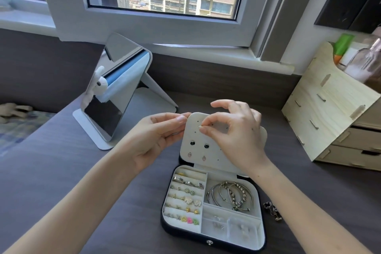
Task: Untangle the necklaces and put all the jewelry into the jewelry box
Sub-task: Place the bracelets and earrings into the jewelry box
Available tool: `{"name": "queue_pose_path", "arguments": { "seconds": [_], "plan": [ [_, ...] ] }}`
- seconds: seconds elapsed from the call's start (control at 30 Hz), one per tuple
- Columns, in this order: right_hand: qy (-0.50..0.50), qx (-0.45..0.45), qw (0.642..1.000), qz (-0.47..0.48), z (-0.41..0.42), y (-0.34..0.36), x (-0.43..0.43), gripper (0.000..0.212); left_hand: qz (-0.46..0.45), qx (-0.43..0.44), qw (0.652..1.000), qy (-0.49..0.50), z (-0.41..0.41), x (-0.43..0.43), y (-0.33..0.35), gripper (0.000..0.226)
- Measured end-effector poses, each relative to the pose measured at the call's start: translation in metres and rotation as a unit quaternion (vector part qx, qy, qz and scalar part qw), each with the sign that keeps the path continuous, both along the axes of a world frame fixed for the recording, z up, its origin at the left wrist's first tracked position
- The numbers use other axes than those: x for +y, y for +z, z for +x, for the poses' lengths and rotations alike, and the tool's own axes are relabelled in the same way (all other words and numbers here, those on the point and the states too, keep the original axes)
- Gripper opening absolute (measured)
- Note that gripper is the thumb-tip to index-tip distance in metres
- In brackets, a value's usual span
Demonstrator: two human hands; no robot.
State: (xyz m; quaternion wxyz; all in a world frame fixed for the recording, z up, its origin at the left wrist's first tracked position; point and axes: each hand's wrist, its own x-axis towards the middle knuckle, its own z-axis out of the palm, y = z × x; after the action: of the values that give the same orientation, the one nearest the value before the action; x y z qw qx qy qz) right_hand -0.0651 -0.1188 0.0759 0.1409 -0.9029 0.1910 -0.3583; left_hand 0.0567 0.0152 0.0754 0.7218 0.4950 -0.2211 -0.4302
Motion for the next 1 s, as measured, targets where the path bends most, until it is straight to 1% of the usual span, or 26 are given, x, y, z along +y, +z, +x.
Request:
{"name": "queue_pose_path", "arguments": {
  "seconds": [0.2, 0.43, 0.6, 0.7, 0.93, 1.0],
  "plan": [
    [0.022, 0.007, 1.0, 0.005, -0.004, 0.003, 0.003, 0.01, -0.002, -0.017, 1.0, 0.008, -0.009, 0.006, 0.004, 0.029],
    [0.056, 0.005, 0.998, 0.016, -0.01, 0.003, 0.009, 0.011, -0.006, -0.02, 1.0, 0.015, -0.022, 0.021, 0.009, 0.017],
    [0.077, -0.023, 0.997, 0.01, -0.016, 0.001, 0.015, 0.012, -0.002, -0.026, 1.0, 0.015, -0.03, 0.031, 0.011, 0.022],
    [0.07, -0.043, 0.997, -0.01, -0.016, -0.002, 0.019, 0.018, -0.003, -0.024, 1.0, 0.017, -0.032, 0.035, 0.011, 0.024],
    [0.055, -0.086, 0.994, -0.026, -0.014, -0.004, 0.026, 0.017, 0.0, -0.023, 1.0, 0.008, -0.029, 0.039, 0.008, 0.024],
    [0.043, -0.104, 0.993, -0.023, -0.014, -0.005, 0.028, 0.02, 0.002, -0.026, 1.0, 0.003, -0.028, 0.04, 0.007, 0.024]
  ]
}}
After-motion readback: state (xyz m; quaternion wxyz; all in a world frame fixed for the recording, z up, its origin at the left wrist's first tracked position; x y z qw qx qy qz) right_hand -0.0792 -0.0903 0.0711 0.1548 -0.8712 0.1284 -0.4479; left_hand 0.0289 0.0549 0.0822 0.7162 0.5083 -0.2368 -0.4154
